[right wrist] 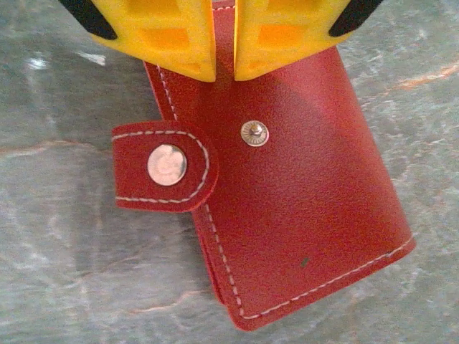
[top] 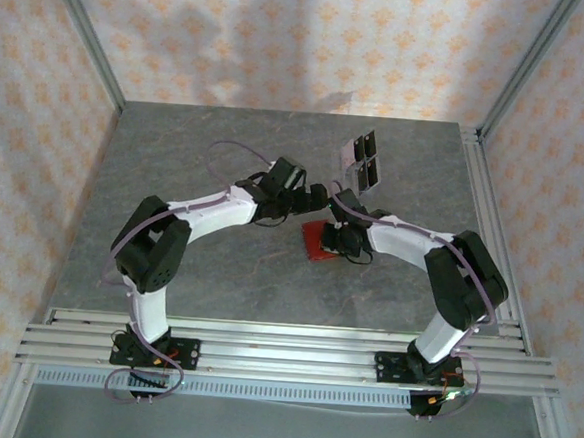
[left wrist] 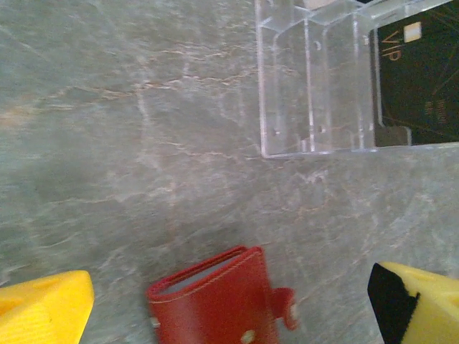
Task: Put the credit cards into the card holder
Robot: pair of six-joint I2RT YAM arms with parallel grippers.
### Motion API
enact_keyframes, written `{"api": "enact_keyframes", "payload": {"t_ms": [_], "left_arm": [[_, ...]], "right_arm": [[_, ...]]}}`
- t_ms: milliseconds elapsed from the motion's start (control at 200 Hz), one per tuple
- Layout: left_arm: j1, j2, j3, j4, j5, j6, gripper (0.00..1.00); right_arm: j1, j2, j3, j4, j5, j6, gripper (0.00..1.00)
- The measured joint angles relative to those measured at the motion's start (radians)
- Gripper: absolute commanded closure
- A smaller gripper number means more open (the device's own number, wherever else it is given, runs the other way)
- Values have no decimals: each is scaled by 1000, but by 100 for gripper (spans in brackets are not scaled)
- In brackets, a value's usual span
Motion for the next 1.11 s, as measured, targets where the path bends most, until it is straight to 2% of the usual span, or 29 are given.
{"api": "enact_keyframes", "payload": {"t_ms": [390,636,891,1106], "left_arm": [[-19,65,11,112,67,-74,0],[-31,61,-4,132,33,-103,0],[-48,-6,75,-169,-171,35,0],[-48,-14,56,-252,-201,139,0]], "right_arm": [[-13,0,-51,112,-67,77,88],[-14,-1,-61,140,-74,105,88],[-9,-1,-67,158,-86,105,88],[-9,-1,-68,160,-90,105,88]]}}
